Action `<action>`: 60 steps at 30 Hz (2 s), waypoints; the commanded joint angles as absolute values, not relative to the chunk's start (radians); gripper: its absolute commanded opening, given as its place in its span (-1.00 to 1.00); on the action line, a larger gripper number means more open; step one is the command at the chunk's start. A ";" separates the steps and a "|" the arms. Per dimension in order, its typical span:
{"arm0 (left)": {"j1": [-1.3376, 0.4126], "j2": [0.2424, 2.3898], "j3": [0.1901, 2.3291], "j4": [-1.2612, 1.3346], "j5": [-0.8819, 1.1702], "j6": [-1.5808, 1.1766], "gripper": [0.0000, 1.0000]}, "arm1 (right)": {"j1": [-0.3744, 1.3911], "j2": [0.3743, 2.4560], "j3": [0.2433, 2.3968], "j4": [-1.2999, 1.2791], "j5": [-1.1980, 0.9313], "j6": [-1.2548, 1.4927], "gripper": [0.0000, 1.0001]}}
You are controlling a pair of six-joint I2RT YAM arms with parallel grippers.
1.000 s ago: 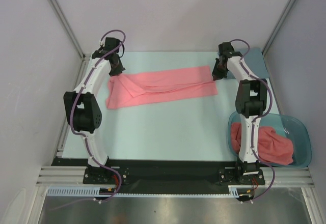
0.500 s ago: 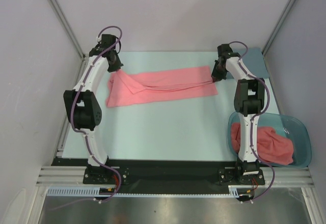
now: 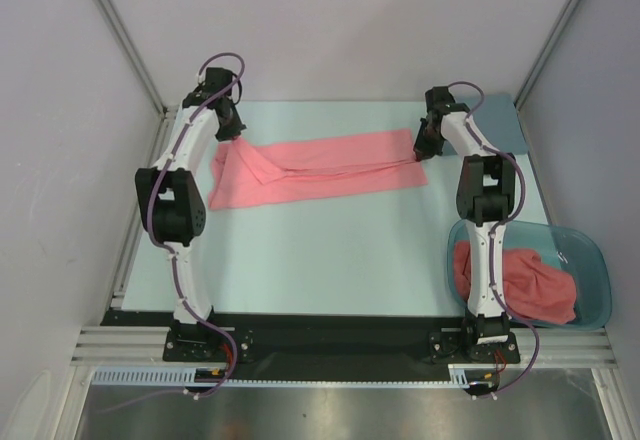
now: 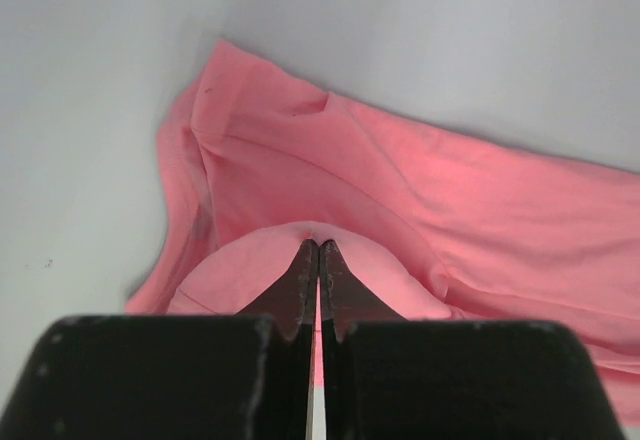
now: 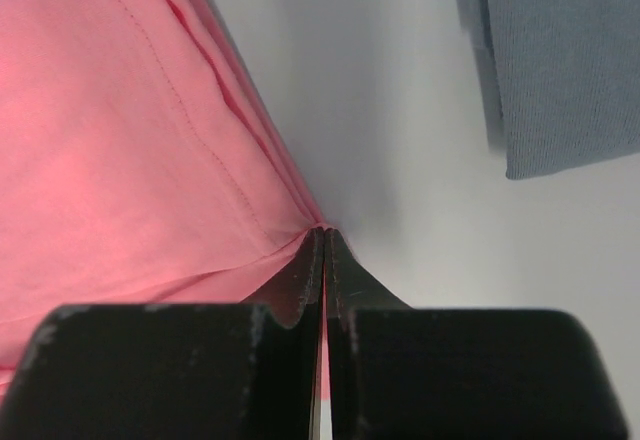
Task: Fold and stack the t-shirts
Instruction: Fold the tshirt
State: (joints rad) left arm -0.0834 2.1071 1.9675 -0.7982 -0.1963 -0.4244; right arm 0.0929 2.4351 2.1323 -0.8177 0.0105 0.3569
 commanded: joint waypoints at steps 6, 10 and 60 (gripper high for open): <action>-0.075 2.109 2.023 -0.765 -0.169 -0.416 -0.99 | 0.084 2.462 2.207 -0.833 0.015 0.348 -1.00; -0.077 2.135 2.045 -0.770 -0.173 -0.416 -0.99 | 0.083 2.474 2.221 -0.834 0.011 0.347 -1.00; -0.026 1.822 1.405 -0.595 -0.025 -0.560 -0.33 | 0.209 2.313 2.020 -0.874 0.123 0.267 -0.03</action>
